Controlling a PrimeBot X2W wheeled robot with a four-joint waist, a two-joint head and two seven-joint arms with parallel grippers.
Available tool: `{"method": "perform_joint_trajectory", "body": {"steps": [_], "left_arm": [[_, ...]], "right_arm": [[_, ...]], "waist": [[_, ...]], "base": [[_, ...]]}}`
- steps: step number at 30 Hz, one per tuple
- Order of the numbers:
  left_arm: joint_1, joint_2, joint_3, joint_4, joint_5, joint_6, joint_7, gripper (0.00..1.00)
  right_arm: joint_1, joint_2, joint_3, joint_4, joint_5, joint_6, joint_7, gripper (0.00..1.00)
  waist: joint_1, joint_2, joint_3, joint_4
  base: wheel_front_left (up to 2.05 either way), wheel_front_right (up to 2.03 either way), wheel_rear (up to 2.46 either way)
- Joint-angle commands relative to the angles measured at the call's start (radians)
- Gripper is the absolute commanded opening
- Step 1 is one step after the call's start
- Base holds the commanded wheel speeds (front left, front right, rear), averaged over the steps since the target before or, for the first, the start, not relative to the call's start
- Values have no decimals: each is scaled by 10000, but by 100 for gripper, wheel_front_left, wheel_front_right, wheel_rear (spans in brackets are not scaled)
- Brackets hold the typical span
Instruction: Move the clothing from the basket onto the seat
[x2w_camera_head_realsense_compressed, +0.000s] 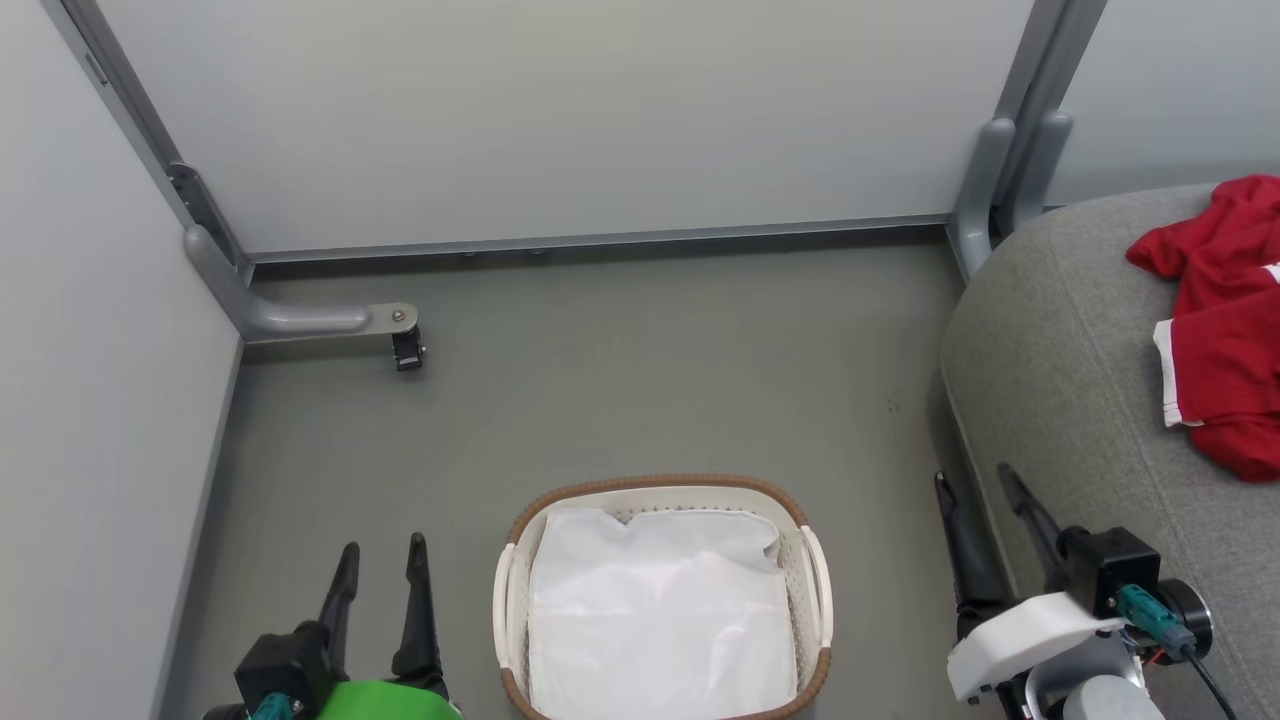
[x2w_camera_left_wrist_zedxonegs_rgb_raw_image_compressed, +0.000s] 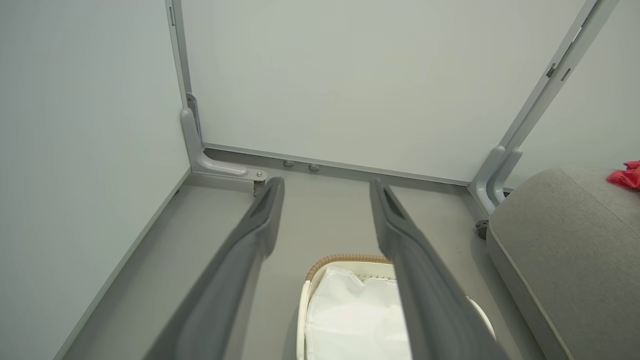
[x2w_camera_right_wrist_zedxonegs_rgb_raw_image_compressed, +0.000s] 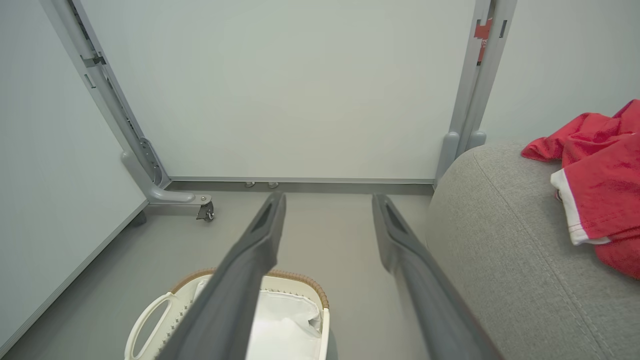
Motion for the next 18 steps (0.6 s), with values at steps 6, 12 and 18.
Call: {"method": "perform_joint_trajectory", "body": {"steps": [6, 12, 18], "left_arm": [[-19, 7, 44, 270, -442, -40, 148, 0], [-154, 57, 217, 270, -1539, -148, 405, 0], [-298, 97, 375, 291, -2545, -252, 644, 0]], "right_arm": [[56, 45, -48, 276, 483, 0, 147, 0], [16, 38, -182, 223, 1656, -1, 450, 0], [-21, 31, -303, 172, 2739, -2, 727, 0]], "waist": [[0, -1, -3, -13], [0, -1, -13, -42], [0, -1, -22, -70]], "base": [[0, 0, 0], [0, 0, 0], [0, 0, 0]]}}
